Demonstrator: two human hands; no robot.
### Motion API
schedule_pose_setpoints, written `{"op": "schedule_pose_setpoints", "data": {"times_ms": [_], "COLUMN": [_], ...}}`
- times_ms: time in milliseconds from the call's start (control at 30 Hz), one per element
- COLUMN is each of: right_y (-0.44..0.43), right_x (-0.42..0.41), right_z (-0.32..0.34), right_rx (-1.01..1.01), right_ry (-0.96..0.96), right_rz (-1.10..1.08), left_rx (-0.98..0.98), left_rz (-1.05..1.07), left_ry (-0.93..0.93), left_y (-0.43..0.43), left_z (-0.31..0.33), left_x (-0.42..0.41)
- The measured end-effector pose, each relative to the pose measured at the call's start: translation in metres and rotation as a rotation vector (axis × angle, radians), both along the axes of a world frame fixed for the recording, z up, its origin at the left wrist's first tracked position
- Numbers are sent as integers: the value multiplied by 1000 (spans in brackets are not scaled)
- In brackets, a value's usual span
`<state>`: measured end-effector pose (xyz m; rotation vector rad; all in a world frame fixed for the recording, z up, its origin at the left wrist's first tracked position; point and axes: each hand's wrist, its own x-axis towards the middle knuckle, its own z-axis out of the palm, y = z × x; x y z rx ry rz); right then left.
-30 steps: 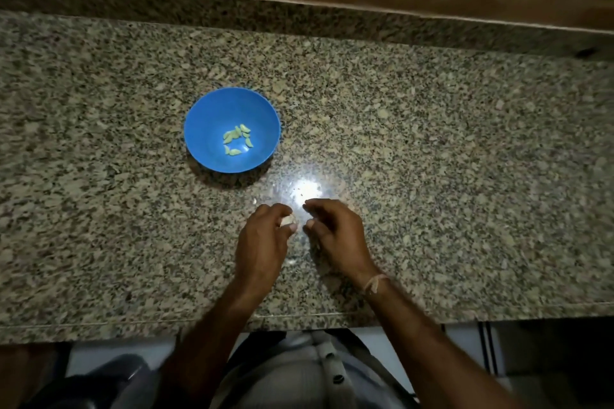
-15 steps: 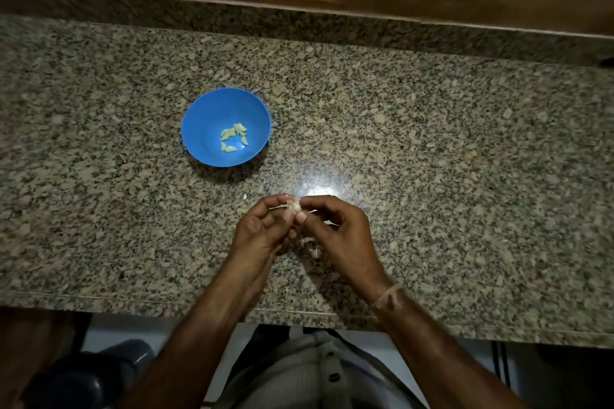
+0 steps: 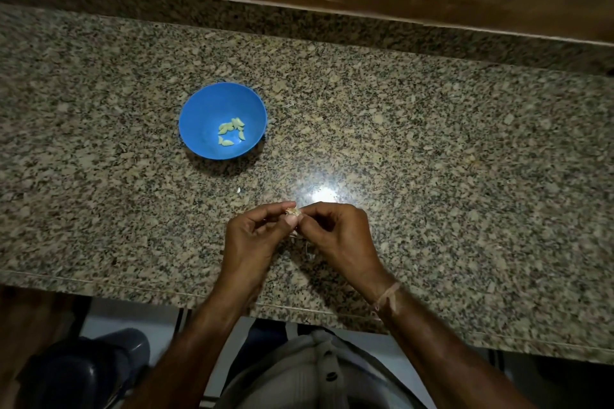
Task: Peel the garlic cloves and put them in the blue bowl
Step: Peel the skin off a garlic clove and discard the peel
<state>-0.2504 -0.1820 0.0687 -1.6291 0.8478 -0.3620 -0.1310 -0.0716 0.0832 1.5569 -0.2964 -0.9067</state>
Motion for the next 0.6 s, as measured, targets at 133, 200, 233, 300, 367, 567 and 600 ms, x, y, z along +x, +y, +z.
{"op": "schedule_pose_setpoints", "data": {"times_ms": [133, 200, 233, 300, 367, 567, 600], "right_y": [4, 6, 7, 9, 8, 9, 12], "right_x": [-2, -1, -1, 0, 0, 3, 5], "right_z": [-1, -2, -3, -4, -6, -17, -18], "right_rx": [-55, -66, -56, -34, -26, 49, 167], "right_ry": [6, 29, 38, 42, 39, -23, -60], "right_rz": [18, 21, 12, -3, 16, -4, -62], "left_rx": [13, 15, 14, 15, 25, 27, 22], "left_rz": [2, 7, 6, 6, 5, 50, 66], "left_ry": [73, 98, 95, 87, 129, 502, 504], "left_y": [2, 3, 4, 6, 9, 7, 6], "left_z": [-7, -11, -13, -13, -17, -30, -31], "left_x": [-4, -4, -4, -5, -4, 6, 7]}}
